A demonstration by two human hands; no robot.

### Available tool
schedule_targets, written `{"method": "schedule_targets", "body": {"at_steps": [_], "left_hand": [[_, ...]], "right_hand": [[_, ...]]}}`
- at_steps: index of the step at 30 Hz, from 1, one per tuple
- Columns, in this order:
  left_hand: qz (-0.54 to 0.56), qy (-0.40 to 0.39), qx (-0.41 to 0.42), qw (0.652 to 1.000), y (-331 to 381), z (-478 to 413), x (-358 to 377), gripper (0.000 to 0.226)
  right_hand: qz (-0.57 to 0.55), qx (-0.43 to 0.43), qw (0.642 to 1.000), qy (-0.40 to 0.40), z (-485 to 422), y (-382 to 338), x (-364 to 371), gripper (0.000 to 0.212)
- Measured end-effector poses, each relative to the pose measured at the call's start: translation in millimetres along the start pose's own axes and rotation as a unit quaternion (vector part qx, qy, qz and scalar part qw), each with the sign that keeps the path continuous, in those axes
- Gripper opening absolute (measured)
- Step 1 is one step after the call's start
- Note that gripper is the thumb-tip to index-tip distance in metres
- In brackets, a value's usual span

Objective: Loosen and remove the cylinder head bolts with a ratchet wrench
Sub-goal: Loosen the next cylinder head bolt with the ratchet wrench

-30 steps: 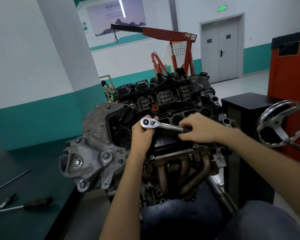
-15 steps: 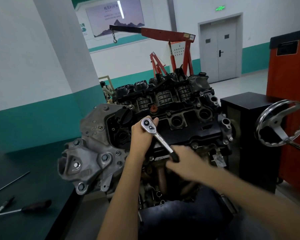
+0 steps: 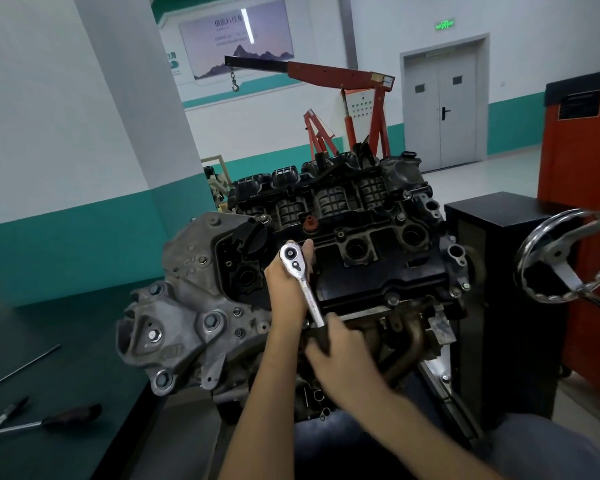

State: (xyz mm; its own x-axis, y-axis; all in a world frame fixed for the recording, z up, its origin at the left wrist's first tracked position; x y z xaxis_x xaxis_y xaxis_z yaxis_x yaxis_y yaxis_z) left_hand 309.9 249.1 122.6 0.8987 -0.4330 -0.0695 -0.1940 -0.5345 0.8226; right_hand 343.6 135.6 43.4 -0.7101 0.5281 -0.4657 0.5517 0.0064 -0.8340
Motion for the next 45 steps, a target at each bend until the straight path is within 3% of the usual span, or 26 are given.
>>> {"method": "schedule_targets", "body": {"at_steps": [4, 7, 10, 14, 17, 21, 23, 26, 31, 35, 38, 40, 43, 45], "left_hand": [[-0.02, -0.034, -0.004, 0.999, -1.6, -5.5, -1.7, 0.043], [-0.022, -0.089, -0.012, 0.996, -5.6, -12.2, 6.1, 0.049], [-0.04, -0.132, 0.018, 0.99, -0.3, -12.8, 15.5, 0.051], [-0.008, -0.099, 0.017, 0.995, -2.4, -10.8, 10.7, 0.044], [0.009, -0.084, 0.025, 0.996, -0.8, -6.2, 8.3, 0.044], [0.01, -0.066, 0.032, 0.997, 0.7, -3.2, 11.2, 0.045], [-0.01, -0.044, 0.009, 0.999, -3.1, -6.8, 9.1, 0.048], [-0.035, -0.042, -0.015, 0.998, -9.8, -11.5, 5.8, 0.05], [-0.024, -0.108, -0.007, 0.994, -11.1, -14.1, 14.1, 0.049], [-0.042, -0.123, 0.008, 0.992, -4.4, -17.7, 17.9, 0.045], [-0.007, -0.105, -0.002, 0.994, -9.9, -13.8, 7.0, 0.047], [0.007, -0.098, 0.001, 0.995, -9.5, -10.1, 3.9, 0.041], [0.02, -0.074, -0.004, 0.997, -7.5, -6.3, 6.8, 0.04], [0.03, -0.05, -0.021, 0.998, -7.6, -6.9, 6.5, 0.043]], "right_hand": [[-0.028, -0.004, 1.0, 0.004, -4.1, -3.4, 18.8, 0.008], [0.095, -0.042, 0.993, -0.056, -12.6, -0.6, -22.5, 0.015], [0.242, -0.075, 0.958, -0.133, -34.0, -6.1, -77.3, 0.01], [0.37, -0.11, 0.909, -0.158, -61.1, -27.8, -109.3, 0.014], [0.315, -0.094, 0.937, -0.118, -47.1, -16.5, -95.7, 0.017], [0.103, -0.052, 0.993, -0.025, -7.5, 3.3, -44.3, 0.03], [0.023, -0.018, 1.0, 0.01, -0.8, 4.9, -13.1, 0.02], [-0.062, 0.0, 0.998, 0.001, -0.7, 1.5, 20.8, 0.01], [0.117, -0.04, 0.988, -0.095, -16.2, 3.0, -38.5, 0.013], [0.325, -0.087, 0.927, -0.168, -48.0, -20.8, -106.4, 0.008], [0.399, -0.121, 0.896, -0.154, -59.9, -38.7, -108.7, 0.01], [0.352, -0.106, 0.921, -0.129, -48.2, -30.4, -99.5, 0.01], [0.182, -0.071, 0.978, -0.073, -16.7, -9.7, -65.2, 0.021], [0.087, -0.037, 0.995, -0.026, -3.9, -4.3, -29.7, 0.023]]}}
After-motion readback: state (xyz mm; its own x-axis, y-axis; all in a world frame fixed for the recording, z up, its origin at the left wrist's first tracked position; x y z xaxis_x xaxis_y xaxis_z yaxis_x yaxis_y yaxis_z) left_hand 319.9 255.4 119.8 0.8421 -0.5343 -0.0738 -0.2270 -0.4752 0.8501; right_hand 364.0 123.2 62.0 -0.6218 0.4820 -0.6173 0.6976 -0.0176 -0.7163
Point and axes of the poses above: each hand's wrist, its own z-axis away from the middle knuckle, its own x-axis out of the palm, y = z × x, the point moved 10 cm from there along -z, towards the middle knuckle, and after that the axes turned 8 degrees about -y, right-handed, at the moved point
